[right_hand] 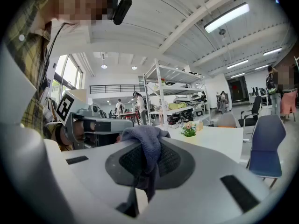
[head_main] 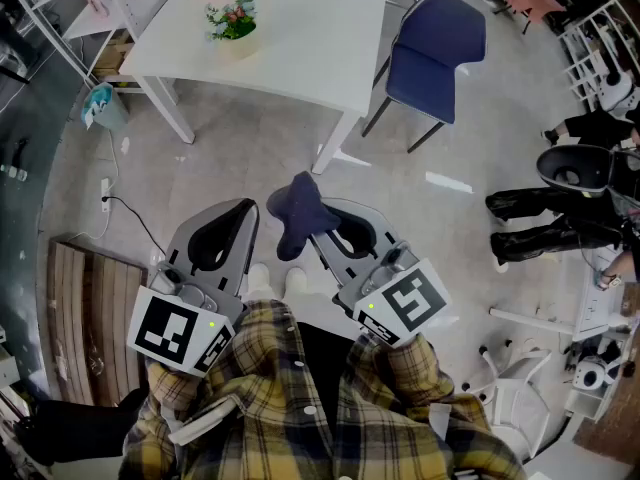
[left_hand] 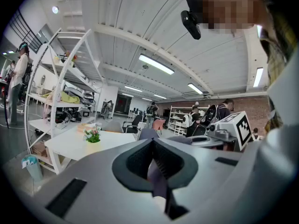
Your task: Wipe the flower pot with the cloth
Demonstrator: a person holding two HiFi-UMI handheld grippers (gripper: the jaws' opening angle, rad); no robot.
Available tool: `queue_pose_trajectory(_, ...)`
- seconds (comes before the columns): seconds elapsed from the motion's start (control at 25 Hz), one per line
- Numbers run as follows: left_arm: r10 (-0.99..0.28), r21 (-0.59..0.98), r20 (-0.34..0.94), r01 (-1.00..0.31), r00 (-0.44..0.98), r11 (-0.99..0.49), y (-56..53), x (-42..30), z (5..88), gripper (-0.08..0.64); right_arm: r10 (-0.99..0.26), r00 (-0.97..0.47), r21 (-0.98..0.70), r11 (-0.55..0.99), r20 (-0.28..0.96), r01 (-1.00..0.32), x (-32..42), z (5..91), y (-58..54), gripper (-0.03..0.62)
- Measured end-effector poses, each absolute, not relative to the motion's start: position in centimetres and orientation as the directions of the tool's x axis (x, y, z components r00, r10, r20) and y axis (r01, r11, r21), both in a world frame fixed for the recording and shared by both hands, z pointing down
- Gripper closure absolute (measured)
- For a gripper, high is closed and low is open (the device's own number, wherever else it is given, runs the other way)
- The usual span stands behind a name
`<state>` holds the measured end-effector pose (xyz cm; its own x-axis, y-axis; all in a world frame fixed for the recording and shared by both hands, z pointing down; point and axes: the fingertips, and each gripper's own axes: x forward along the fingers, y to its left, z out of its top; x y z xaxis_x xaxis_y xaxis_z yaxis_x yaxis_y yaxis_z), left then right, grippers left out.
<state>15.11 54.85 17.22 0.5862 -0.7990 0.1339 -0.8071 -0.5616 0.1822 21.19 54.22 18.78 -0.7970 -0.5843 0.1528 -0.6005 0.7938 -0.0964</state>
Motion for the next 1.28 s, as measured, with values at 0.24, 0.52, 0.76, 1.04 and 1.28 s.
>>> queue_pose_trajectory(0.24,-0.801,0.175,0.124,-0.808,0.585,-0.563,55.4,16.9,17.0,0.551,-0.572,-0.808,-0.098,0.804,0.139,-0.586,22.6,18.6,55.0,0.571)
queue_pose_trajectory(0.52,-0.825,0.160,0.114,-0.829,0.554,-0.535,57.0,17.9,16.9,0.551,-0.556,-0.823,-0.108,0.817,0.116,-0.567,24.1,18.6,55.9,0.571)
queue_pose_trajectory(0.76,-0.838,0.171,0.110,-0.841,0.534,-0.513,57.1,17.5,17.4,0.551,-0.528,-0.840,-0.115,0.833,0.122,-0.541,23.3,19.0,55.8,0.571)
queue_pose_trajectory(1.04,-0.840,0.189,0.109,-0.840,0.532,-0.508,53.9,14.3,18.4,0.551,-0.521,-0.843,-0.129,0.834,0.132,-0.536,20.3,19.8,52.5,0.571)
queue_pose_trajectory(1.28,-0.820,0.174,0.117,-0.824,0.561,-0.539,48.2,10.0,18.3,0.551,-0.550,-0.823,-0.134,0.813,0.139,-0.566,16.0,20.1,47.3,0.571)
